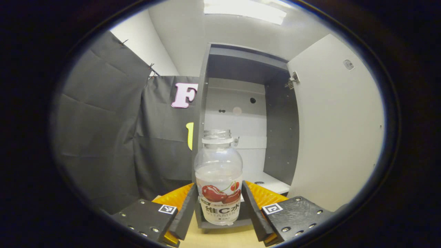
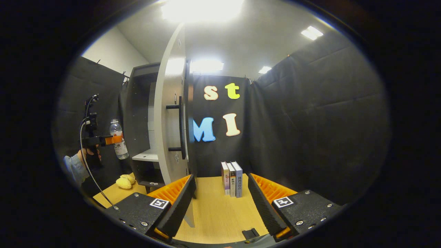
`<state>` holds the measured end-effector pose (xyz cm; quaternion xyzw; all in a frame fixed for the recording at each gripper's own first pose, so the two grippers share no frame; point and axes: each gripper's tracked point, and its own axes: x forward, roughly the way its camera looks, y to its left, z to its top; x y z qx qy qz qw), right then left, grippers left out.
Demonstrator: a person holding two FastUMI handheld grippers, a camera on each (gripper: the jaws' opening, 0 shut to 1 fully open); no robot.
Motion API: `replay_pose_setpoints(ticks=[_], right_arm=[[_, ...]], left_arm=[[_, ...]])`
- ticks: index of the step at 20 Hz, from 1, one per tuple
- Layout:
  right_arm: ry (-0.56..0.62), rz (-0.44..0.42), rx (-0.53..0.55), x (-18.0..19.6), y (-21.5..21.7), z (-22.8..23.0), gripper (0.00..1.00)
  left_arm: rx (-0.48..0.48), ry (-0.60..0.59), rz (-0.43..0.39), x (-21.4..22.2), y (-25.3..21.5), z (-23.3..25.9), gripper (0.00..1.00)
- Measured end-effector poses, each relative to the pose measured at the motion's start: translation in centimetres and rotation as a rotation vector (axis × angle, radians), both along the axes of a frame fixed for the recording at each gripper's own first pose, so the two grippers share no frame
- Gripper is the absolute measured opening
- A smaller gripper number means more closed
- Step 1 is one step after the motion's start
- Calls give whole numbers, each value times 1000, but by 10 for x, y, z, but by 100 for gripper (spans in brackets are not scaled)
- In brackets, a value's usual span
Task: Open the cabinet door with the right hand, grasp the bottle in the cabinet with the left hand and place it on the coaster, then close the cabinet door with the right hand.
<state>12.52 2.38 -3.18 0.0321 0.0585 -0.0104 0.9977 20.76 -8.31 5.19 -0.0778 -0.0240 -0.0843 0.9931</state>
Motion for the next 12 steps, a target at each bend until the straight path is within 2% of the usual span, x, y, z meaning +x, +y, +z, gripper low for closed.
replay_pose_setpoints(ticks=[3,4,7,12], right_arm=[[-3,-4,6,3,0,2,94],[-5,-6,9,4,0,3,94],[-9,-8,18,7,-1,4,94],[-4,-12,39,11,-2,2,94]], left_arm=[[6,11,-16,-16,1,-12,73],[5,19,-22,-23,2,-19,77],[-3,28,-33,-42,4,-42,73],[-25,95,-68,-71,-1,-101,73]])
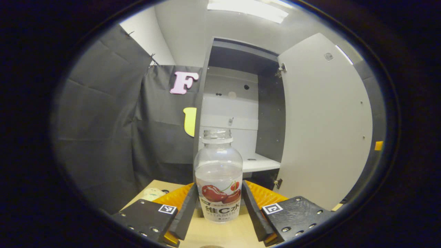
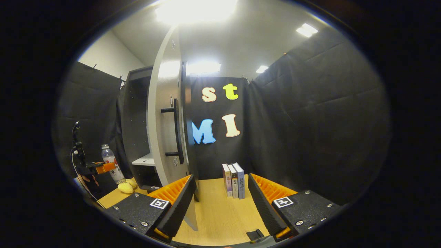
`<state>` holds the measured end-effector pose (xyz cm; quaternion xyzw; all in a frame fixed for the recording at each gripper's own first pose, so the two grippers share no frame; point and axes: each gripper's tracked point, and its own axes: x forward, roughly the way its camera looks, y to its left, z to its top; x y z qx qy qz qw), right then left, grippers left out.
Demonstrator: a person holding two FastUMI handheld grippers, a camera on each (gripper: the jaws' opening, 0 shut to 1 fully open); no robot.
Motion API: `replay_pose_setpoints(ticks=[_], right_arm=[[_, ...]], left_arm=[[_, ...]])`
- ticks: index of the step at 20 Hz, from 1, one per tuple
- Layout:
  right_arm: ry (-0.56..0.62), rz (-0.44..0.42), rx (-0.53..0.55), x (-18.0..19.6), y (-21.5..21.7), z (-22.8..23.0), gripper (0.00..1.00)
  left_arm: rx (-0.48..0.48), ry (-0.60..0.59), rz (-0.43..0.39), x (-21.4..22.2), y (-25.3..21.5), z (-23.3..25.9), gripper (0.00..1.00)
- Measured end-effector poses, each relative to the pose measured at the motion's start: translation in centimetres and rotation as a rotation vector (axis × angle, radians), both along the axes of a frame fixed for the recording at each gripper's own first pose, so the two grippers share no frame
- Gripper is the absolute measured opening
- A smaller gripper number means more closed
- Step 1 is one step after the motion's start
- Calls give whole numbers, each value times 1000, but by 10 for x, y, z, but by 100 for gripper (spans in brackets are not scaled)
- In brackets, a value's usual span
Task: Open the cabinet door with the right hand, grasp the bottle in the cabinet with the left hand and place it on the coaster, then close the cabinet door with the right hand.
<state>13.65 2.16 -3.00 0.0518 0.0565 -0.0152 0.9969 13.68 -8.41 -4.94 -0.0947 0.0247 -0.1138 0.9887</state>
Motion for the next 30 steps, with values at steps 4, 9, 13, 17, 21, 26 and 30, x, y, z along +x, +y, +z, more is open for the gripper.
replay_pose_setpoints(ticks=[4,9,13,17,21,26,30], right_arm=[[13,-9,15,6,-2,-4,94],[19,-27,28,10,-8,-4,94],[16,-33,23,9,-10,3,94],[7,-43,19,11,-12,8,94],[26,-44,5,10,-12,6,94],[40,-59,-6,9,-14,8,94],[62,-47,-33,8,-9,6,94]], left_arm=[[-1,20,9,-18,6,-35,75],[1,74,12,-31,8,-82,74],[5,119,-3,-48,0,-121,75],[14,180,-19,-56,-6,-162,73],[33,230,-18,-59,-9,-196,75],[43,261,-9,-63,-10,-228,75],[45,267,-15,-68,-15,-246,75]])
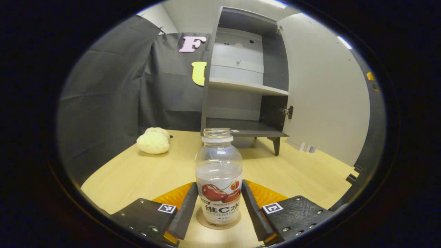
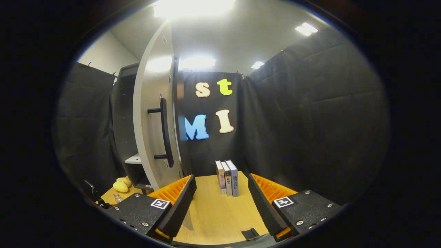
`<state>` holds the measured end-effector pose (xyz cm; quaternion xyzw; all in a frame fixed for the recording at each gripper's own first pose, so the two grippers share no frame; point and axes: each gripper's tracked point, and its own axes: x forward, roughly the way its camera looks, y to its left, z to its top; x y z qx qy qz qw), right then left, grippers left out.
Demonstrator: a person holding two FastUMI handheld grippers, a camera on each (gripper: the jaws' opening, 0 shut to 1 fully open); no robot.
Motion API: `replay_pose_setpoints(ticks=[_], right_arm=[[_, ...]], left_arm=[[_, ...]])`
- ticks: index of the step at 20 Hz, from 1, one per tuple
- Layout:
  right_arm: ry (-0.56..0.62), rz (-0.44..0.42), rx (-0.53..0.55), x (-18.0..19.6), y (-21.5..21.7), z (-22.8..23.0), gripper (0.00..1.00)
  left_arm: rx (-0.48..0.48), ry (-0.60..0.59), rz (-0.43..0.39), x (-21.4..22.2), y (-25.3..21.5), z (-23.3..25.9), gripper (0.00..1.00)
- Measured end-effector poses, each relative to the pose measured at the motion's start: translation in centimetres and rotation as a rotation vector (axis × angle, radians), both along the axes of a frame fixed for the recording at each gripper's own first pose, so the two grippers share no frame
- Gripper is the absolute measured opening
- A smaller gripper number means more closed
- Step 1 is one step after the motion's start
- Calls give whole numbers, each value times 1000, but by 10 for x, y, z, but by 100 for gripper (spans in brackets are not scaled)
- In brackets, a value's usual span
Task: Open the cabinet door with the right hand, grasp the bottle in the cabinet with the left hand and place it on the coaster, then close the cabinet door with the right hand.
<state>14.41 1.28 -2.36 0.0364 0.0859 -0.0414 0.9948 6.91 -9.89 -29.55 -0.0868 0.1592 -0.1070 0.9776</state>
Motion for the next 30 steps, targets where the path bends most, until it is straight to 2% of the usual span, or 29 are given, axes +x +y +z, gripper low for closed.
replay_pose_setpoints(ticks=[2,4,5,7,11,12,16,17,19,22,30], right_arm=[[0,4,-11,-1,3,2,94],[4,18,-7,0,10,3,94],[3,21,-8,-1,11,3,94],[0,22,-12,-2,12,4,93],[12,31,8,2,17,-1,94],[11,32,10,3,17,-1,94],[10,60,8,9,26,-3,94],[6,64,6,10,27,-3,93],[0,69,7,14,28,-4,93],[-2,72,15,20,28,-8,94],[-44,54,9,38,17,7,93]], left_arm=[[8,-14,9,0,0,1,73],[6,-6,13,-4,-1,-1,76],[8,0,16,-4,0,-1,73],[12,7,10,-7,-2,0,76],[22,22,7,-13,2,2,75],[29,24,6,-15,3,2,80],[15,23,-23,-24,-1,16,83],[16,19,-21,-24,0,22,85],[14,-4,-20,-27,4,39,81],[6,-53,-22,-27,7,72,83],[-9,-216,24,-34,31,188,84]])
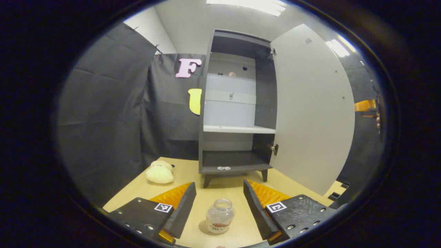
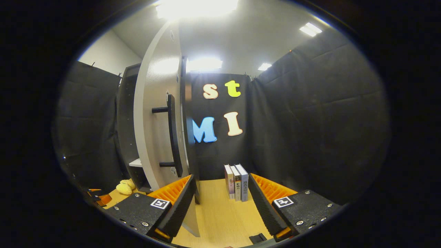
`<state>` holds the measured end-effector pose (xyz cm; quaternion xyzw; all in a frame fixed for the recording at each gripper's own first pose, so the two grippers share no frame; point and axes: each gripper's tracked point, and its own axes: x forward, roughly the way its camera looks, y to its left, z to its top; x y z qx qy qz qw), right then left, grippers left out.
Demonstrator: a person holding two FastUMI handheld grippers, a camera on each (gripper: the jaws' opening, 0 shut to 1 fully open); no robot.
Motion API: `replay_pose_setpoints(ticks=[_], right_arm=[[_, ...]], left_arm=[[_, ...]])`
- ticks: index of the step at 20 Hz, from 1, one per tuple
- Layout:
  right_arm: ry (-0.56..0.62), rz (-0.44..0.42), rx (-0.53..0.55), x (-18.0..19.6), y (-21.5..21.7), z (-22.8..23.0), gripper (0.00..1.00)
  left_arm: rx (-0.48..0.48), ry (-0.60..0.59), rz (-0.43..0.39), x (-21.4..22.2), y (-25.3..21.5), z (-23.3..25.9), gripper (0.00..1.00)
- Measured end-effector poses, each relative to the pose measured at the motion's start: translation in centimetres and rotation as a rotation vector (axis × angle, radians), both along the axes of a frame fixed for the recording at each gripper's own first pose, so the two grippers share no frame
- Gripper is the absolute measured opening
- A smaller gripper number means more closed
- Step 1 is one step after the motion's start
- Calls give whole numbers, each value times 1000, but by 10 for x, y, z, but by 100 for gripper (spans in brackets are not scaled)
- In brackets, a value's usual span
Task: Open the cabinet door with the right hand, grasp the bottle in the cabinet with the left hand and place it on the coaster, then close the cabinet door with the right hand.
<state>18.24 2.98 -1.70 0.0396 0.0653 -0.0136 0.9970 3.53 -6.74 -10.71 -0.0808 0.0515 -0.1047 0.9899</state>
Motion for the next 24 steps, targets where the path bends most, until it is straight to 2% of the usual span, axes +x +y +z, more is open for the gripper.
replay_pose_setpoints(ticks=[3,5,7,11,15,17,20,23,24], right_arm=[[-15,-9,6,5,-5,6,93],[-22,-18,11,7,-10,11,94],[-31,-29,7,11,-15,16,93],[-52,-54,5,19,-25,29,94],[-74,-104,15,24,-37,48,94],[-93,-121,22,27,-36,60,94],[-107,-144,12,31,-32,70,94],[-105,-146,2,35,-20,73,94],[-105,-146,-3,35,-17,73,94]], left_arm=[[33,-61,26,-8,12,43,80],[58,-77,47,-11,19,61,84],[59,-76,69,-17,26,73,82],[50,-29,104,-28,35,81,83],[72,-27,183,-33,64,99,80],[78,-41,216,-36,78,107,83],[93,-48,264,-39,99,112,81],[83,-41,299,-41,116,110,85],[86,-43,309,-42,123,110,83]])
